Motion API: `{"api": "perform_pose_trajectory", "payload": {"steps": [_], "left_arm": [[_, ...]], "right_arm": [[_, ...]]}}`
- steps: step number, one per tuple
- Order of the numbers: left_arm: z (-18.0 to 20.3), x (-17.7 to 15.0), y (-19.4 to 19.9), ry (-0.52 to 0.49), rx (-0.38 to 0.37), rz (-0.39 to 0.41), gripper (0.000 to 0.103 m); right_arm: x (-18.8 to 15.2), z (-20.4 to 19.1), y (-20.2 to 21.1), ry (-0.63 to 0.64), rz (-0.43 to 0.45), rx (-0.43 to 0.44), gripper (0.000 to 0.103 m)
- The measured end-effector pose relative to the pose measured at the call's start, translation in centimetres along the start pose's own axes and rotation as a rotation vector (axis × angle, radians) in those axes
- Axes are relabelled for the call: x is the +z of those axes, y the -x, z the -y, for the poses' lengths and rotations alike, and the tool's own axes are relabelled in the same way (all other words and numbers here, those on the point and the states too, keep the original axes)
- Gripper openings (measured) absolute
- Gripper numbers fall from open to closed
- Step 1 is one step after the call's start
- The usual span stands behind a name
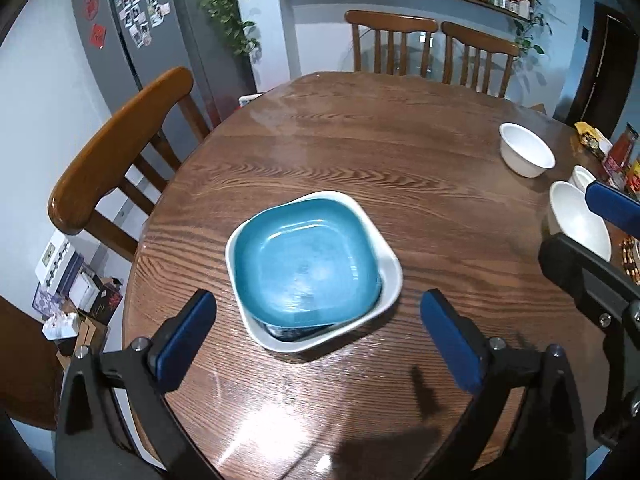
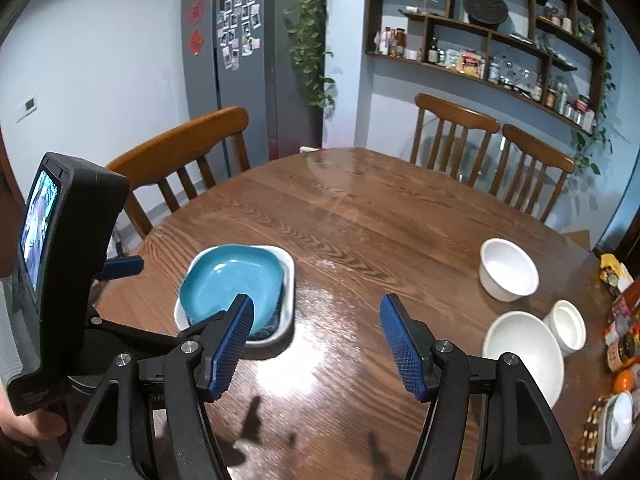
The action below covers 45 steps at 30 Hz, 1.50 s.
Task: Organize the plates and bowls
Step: 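Open both tools and withdraw them from the teal dish, then move both tools toward the large white bowl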
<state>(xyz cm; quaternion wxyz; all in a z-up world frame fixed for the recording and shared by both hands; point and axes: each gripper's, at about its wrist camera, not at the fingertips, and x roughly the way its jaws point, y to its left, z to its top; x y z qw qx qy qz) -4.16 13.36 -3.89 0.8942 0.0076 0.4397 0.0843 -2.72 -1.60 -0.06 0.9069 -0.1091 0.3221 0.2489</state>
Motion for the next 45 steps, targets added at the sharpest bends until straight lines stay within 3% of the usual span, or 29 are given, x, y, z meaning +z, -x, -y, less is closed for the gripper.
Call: {"api": "perform_pose_trajectory", "payload": {"steps": [10, 22, 45], "left_arm": [[3.9, 0.2, 1.8, -0.052, -0.020, 0.035, 0.102], [8.8, 0.1, 3.7, -0.121, -0.048, 0.079, 0.102], [17.5, 1.6, 4.8, -0.259, -0.175, 0.109, 0.102]], "right_arm": [[-1.5, 3.3, 2.7, -0.045, 0.020, -0.032, 0.067], [-4.1, 9.8, 4.9, -0.195, 0.003, -0.064, 0.067], [-8.3, 17.9, 9.0, -0.383, 0.002, -0.212, 0.067]]}}
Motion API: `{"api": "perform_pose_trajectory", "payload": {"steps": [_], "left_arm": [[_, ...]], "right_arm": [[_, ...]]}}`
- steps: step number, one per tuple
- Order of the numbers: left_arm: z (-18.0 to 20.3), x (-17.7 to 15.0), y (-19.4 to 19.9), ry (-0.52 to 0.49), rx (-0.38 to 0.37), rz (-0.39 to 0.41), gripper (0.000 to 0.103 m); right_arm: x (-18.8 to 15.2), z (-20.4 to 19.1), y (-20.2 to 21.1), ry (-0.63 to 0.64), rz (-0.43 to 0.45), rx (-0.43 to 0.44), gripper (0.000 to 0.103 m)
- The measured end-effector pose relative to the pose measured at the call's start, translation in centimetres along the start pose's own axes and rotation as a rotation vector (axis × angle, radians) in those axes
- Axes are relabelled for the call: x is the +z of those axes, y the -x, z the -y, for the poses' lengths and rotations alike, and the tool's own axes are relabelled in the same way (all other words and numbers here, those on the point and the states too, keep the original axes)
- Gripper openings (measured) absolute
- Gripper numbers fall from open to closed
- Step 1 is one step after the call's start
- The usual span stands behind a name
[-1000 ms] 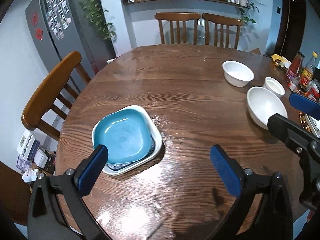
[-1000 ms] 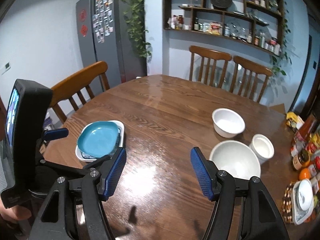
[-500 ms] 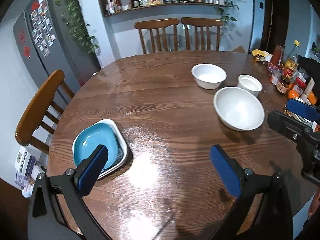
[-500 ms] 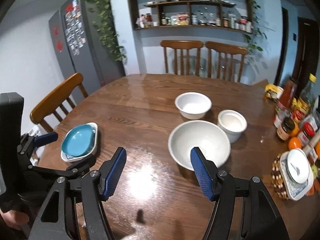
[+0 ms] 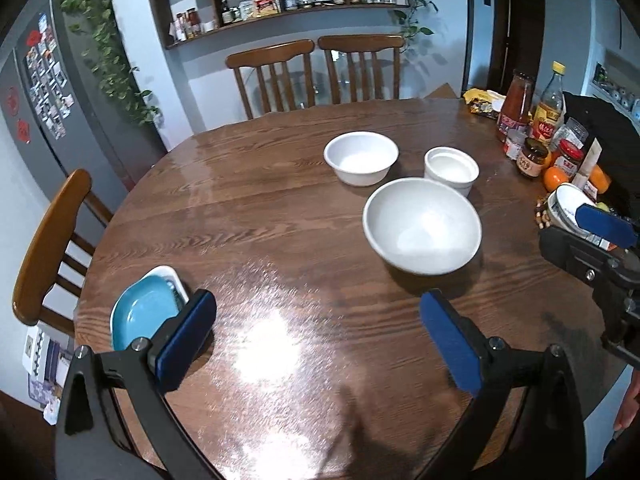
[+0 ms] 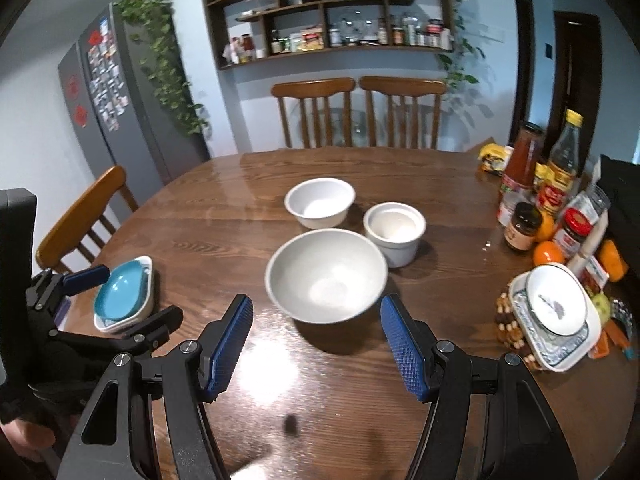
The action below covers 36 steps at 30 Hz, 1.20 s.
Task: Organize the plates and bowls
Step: 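Move both tools toward the large white bowl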
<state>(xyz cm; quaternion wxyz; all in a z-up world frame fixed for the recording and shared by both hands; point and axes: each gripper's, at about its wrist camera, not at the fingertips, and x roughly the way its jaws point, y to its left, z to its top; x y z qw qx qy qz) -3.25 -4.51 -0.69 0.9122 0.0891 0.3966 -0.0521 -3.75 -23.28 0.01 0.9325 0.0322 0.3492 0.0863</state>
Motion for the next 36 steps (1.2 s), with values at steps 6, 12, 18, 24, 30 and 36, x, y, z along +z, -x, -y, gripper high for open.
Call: {"api": "perform_pose_trajectory", "payload": {"steps": [6, 12, 18, 24, 30, 36], "left_arm": [[0.8, 2.6, -0.8, -0.008, -0.006, 0.017, 0.102], [1.7, 4.8, -2.1, -0.013, -0.003, 0.024, 0.102], [3.0, 5.9, -3.8, -0.025, -0.010, 0.026, 0.102], [3.7, 5.9, -6.0, -0.038, -0.015, -0.014, 0.102], [4.1, 5.9, -8.6, -0.041, -0.016, -0.062, 0.102], [4.1, 5.7, -11.0, -0.042, -0.014, -0.112, 0.102]], "right_arm": [[1.0, 2.4, 0.2, -0.035, 0.008, -0.034, 0.067], [2.5, 3.9, -0.7, -0.050, -0.002, -0.048, 0.067], [3.9, 5.2, -2.7, -0.062, -0.022, -0.047, 0.067], [4.2, 6.2, -5.0, -0.083, -0.066, -0.035, 0.067], [3.9, 7.3, -7.4, -0.113, -0.119, -0.029, 0.067], [3.6, 7.8, -9.9, -0.132, -0.167, -0.016, 0.067]]}}
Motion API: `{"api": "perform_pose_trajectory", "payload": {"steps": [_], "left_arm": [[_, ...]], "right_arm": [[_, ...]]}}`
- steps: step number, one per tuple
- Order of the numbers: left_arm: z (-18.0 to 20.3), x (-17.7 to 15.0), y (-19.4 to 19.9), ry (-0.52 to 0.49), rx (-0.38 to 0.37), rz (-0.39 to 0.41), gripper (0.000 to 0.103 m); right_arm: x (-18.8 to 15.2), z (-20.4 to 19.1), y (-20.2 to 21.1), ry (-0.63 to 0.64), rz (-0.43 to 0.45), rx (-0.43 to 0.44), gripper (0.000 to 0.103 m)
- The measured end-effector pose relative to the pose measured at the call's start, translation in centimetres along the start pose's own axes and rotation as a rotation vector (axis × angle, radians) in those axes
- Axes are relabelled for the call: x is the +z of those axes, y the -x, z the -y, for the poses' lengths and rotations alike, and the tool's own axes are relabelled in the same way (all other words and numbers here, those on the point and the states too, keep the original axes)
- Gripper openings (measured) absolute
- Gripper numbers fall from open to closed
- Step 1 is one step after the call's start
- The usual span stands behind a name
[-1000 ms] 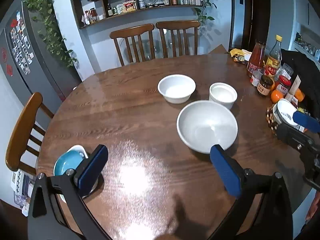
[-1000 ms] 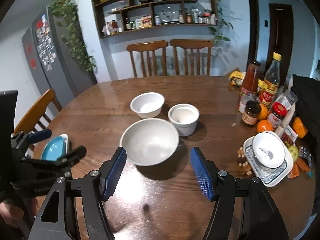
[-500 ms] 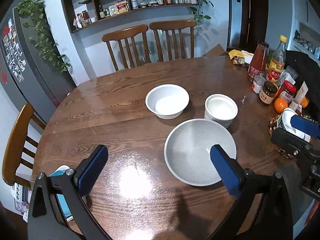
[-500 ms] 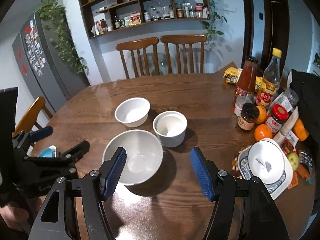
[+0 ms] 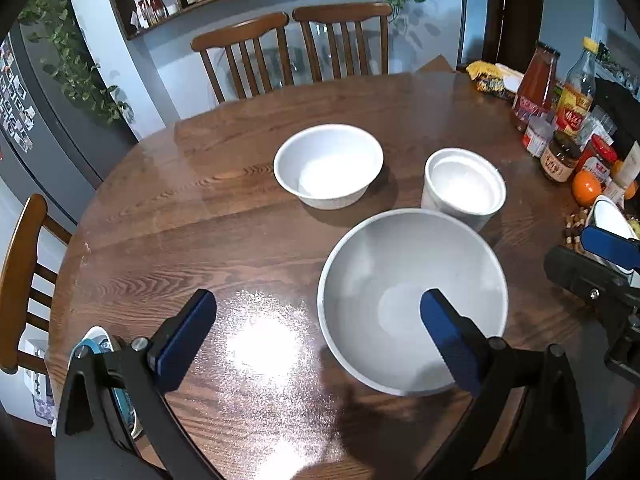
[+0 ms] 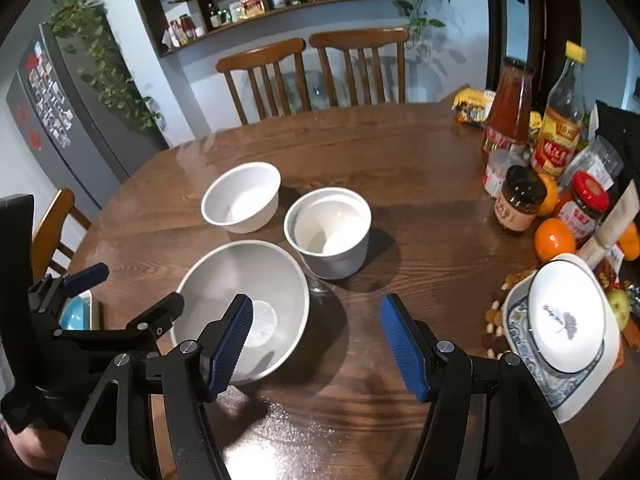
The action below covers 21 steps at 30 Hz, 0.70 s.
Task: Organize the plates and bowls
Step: 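Move both tools toward the large white bowl, then grasp the rim of the large white bowl with the left tool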
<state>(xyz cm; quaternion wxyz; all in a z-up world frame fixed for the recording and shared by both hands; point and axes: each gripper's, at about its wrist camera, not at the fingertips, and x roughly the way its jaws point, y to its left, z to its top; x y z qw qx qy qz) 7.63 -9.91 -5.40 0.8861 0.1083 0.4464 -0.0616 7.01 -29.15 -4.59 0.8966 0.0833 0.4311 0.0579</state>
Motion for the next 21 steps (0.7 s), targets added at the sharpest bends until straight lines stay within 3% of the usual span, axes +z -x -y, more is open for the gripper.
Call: {"api": "perform_pose_trajectory", "payload": {"steps": [15, 17, 21], "left_arm": [[0.0, -0.9, -3.5, -0.008, -0.021, -0.094, 0.100], [0.1, -1.1, -3.8, -0.011, -0.036, -0.105, 0.096], [0.5, -1.2, -4.4, -0.009, -0.069, -0.128, 0.077]], "right_arm": [[-0.7, 0.5, -4.3, -0.023, -0.103, 0.032, 0.067], [-0.7, 0.5, -4.5, -0.026, -0.108, 0.035, 0.067], [-1.1, 0.9, -5.5, -0.052, -0.141, 0.073, 0.067]]}}
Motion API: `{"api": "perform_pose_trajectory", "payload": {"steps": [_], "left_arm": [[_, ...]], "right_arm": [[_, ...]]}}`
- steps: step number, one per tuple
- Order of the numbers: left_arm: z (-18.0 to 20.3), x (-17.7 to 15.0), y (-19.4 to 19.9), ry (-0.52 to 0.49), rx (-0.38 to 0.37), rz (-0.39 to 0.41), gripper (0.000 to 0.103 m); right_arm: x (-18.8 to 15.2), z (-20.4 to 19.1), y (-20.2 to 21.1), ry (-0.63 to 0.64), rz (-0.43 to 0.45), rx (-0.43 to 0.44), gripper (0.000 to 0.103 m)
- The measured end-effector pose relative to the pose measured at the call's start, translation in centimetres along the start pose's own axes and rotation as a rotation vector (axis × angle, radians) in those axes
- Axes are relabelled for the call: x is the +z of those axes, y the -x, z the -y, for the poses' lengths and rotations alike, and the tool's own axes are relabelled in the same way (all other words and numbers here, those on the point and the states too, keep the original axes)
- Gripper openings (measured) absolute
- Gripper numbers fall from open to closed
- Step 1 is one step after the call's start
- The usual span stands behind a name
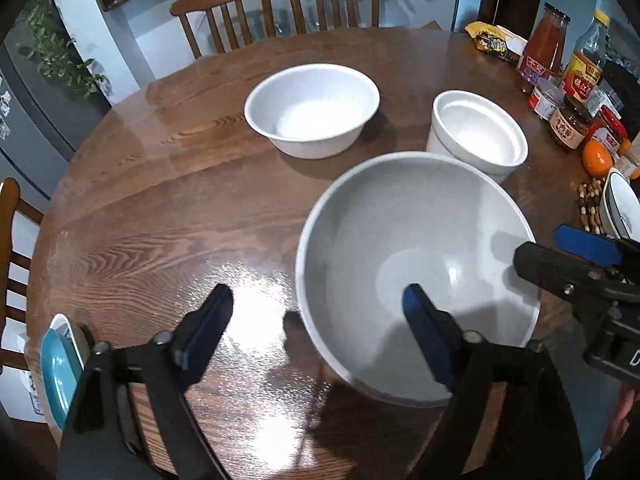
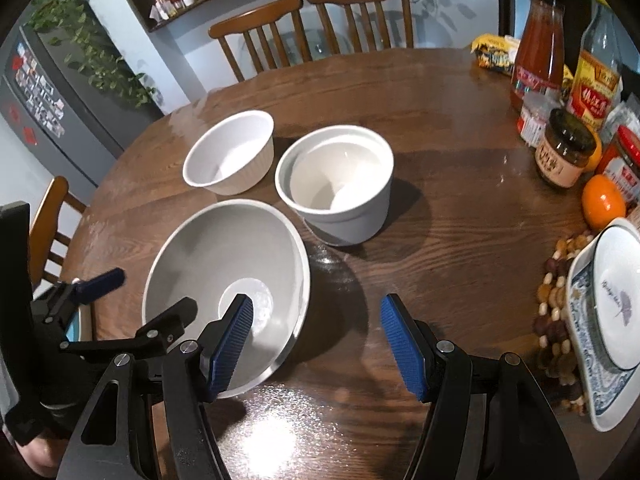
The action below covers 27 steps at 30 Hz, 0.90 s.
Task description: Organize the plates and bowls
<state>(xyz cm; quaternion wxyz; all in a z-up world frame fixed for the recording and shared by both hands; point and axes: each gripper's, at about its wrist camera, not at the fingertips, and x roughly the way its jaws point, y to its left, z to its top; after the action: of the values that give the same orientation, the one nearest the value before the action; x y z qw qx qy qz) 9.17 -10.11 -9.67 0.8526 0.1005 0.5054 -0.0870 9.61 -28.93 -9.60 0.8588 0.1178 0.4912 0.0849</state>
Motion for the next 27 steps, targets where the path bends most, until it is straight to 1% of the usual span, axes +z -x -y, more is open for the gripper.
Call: {"api": "perform_pose_trajectory", "payload": {"steps": [1, 2, 4, 6, 7, 10, 11, 12, 14, 15, 16, 17, 19, 27], "left_arm": [[0.0, -0.1, -0.1, 0.000, -0.005, -0.003, 0.069], [0.1, -0.1, -0.2, 0.000, -0.012, -0.008, 0.066], [0.1, -0.1, -0.3, -0.001, -0.022, -0.014, 0.057], [0.1, -0.1, -0.4, 0.001, -0.036, -0.018, 0.050], [0.1, -0.1, -0.4, 0.002, -0.044, -0.021, 0.046], [0.3, -0.2, -0.5, 0.002, -0.062, -0.028, 0.038], [0.3, -0.2, -0.6, 0.001, -0.065, -0.030, 0.037], [0.4, -0.2, -0.6, 0.000, -0.064, -0.030, 0.036], [0.3, -0.3, -0.7, 0.001, -0.063, -0.031, 0.035], [0.3, -0.3, -0.7, 0.002, -0.061, -0.031, 0.032], [0.2, -0.3, -0.6, 0.003, -0.061, -0.030, 0.028], [0.1, -0.3, -0.6, 0.004, -0.061, -0.030, 0.027], [-0.1, -0.4, -0.6, 0.010, -0.063, -0.030, 0.023], [-0.6, -1.1, 0.2, 0.021, -0.058, -0.021, 0.022]], "right_arm": [[0.0, 0.0, -0.1, -0.003, -0.005, 0.005, 0.067], [-0.1, 0.1, -0.3, -0.007, -0.010, 0.013, 0.067], [-0.1, 0.1, -0.6, -0.009, -0.017, 0.023, 0.063], [-0.2, 0.2, -0.8, -0.019, -0.024, 0.044, 0.051], [-0.2, 0.3, -1.0, -0.023, -0.029, 0.051, 0.048], [-0.4, 0.3, -1.3, -0.020, -0.039, 0.056, 0.037], [-0.5, 0.3, -1.3, -0.016, -0.041, 0.058, 0.030], [-0.5, 0.1, -1.3, -0.014, -0.042, 0.061, 0.025], [-0.6, -0.1, -1.3, -0.003, -0.038, 0.064, 0.021], [-0.5, -0.2, -1.3, 0.001, -0.037, 0.066, 0.018], [-0.5, -0.4, -1.3, 0.008, -0.037, 0.066, 0.017], [-0.6, -0.6, -1.3, 0.017, -0.033, 0.053, 0.015], [-0.6, -0.8, -1.3, 0.029, -0.029, 0.038, 0.015], [-0.7, -1.6, -0.6, 0.053, -0.020, 0.032, 0.015]]}}
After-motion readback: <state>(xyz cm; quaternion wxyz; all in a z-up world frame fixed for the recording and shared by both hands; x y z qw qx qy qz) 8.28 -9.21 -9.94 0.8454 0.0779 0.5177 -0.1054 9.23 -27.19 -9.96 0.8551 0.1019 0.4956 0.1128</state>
